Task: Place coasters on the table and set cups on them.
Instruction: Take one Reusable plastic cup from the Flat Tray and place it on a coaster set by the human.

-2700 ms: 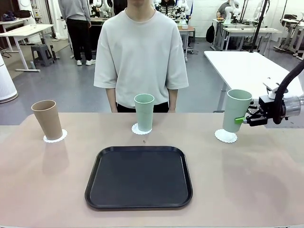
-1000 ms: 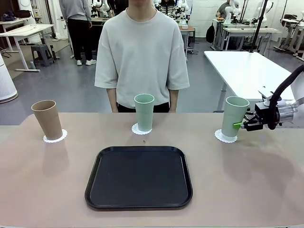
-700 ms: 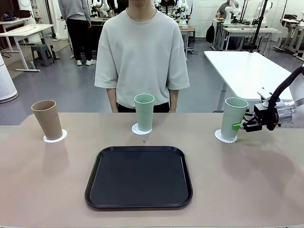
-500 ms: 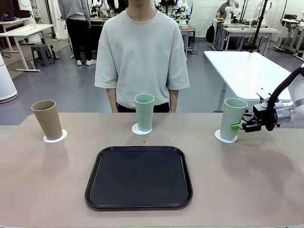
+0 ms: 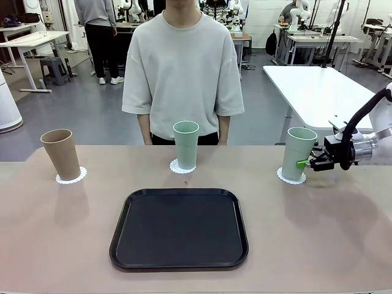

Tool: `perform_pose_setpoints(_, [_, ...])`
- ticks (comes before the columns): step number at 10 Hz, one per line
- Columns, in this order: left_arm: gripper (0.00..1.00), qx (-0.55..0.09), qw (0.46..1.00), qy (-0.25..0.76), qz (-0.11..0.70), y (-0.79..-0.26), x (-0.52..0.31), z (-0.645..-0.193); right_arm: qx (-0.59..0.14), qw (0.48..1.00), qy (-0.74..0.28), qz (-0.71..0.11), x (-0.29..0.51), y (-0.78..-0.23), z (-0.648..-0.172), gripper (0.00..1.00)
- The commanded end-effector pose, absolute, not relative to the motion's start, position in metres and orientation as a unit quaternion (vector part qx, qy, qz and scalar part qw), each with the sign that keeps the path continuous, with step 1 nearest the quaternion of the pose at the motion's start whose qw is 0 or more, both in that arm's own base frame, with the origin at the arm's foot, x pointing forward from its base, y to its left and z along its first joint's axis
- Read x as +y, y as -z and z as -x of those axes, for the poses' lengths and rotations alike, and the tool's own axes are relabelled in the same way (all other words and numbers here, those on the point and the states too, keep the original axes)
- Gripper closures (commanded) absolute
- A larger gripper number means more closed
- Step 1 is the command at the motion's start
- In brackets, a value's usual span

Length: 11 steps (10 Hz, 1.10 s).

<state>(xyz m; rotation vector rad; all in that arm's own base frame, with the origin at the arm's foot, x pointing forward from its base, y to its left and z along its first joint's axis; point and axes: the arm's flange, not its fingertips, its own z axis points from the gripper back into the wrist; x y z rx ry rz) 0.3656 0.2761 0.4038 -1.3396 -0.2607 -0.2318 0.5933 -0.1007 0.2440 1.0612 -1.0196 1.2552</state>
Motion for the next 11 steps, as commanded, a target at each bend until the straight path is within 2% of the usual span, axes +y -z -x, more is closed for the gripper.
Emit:
perform_pose_setpoints(1, [0.00, -0.123, 0.771, 0.106, 0.616, -0.4058, 0.2758, -0.3633, -0.437, 0.571, -0.523, -0.457, -0.1006, -0.2469, -0.6050, 0.17])
perform_pose_setpoints(11, [0.00, -0.123, 0.771, 0.106, 0.616, -0.4058, 0.2758, -0.3633, -0.429, 0.578, -0.526, -0.453, -0.1062, -0.2399, -0.6020, 0.17])
